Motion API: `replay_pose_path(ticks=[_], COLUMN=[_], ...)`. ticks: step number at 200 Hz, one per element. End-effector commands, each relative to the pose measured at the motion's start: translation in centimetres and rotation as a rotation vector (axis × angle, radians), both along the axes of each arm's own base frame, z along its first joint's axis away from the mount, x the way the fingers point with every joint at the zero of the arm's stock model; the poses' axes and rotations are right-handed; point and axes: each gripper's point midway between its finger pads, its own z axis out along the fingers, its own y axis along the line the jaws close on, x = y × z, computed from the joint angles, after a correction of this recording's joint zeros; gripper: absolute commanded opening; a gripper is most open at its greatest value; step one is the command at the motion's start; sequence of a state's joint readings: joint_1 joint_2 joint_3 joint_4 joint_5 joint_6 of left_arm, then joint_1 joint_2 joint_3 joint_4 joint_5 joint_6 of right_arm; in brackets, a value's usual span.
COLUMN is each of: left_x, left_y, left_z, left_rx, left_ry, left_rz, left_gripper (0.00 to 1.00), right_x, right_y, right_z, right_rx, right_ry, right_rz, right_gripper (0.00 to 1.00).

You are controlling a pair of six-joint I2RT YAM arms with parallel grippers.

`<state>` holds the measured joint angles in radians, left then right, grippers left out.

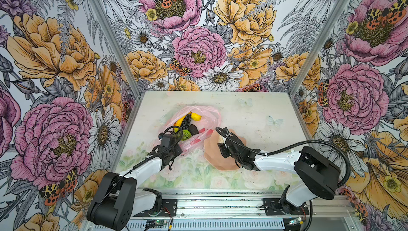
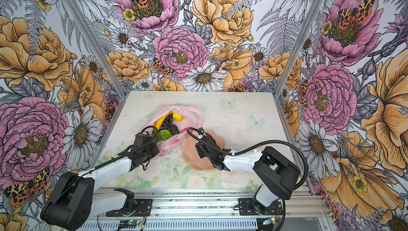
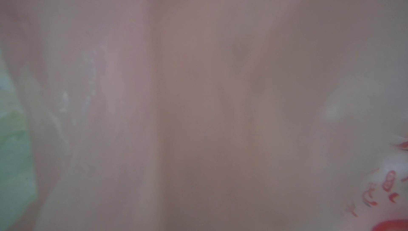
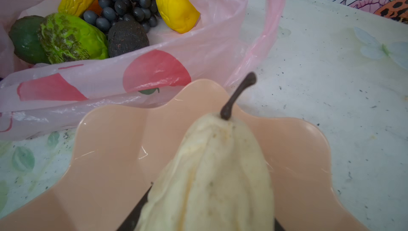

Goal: Take fruits out of the plastic bag
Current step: Place the fruit on the plate.

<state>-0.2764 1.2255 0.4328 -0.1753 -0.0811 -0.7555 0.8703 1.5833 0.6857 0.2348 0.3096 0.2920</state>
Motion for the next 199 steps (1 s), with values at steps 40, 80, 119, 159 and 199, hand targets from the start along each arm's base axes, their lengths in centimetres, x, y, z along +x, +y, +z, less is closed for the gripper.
replay_pose_path(ticks=[40,80,119,159,199], left_x=[0.1,0.1,0.2,0.2,0.2], left_y=[0.2,0.2,0.3,0.3,0.5], left_z=[0.6,0.7,0.7,0.7,0.9], left_rx=[-0.01,-0.012,-0.011,-0.012,-0.008], left_ry=[-0.03,-0.033,-0.032,-0.034,-0.036], left_rz=[-0.005,-0.003,-0.004,-0.001,0.001], left_gripper=[0.0,0.0,0.0,0.0,0.0], right_x=[3.3,3.6,3.5,3.4,3.3], right_y=[1.7,1.8,1.6,1.6,1.3], right_z=[0.5,-1.5,-2.1,-2.8,-2.5], right_rx=[0.043,0.017,0.002,-0.011,0.002], right_ry=[-0.109,-0.083,-0.072,-0.053,-0.051], right_rz=[-0.077,-0.092,-0.093,-0.089,-0.099], right_gripper=[0.36,0.43,0.52,0.59,0.68])
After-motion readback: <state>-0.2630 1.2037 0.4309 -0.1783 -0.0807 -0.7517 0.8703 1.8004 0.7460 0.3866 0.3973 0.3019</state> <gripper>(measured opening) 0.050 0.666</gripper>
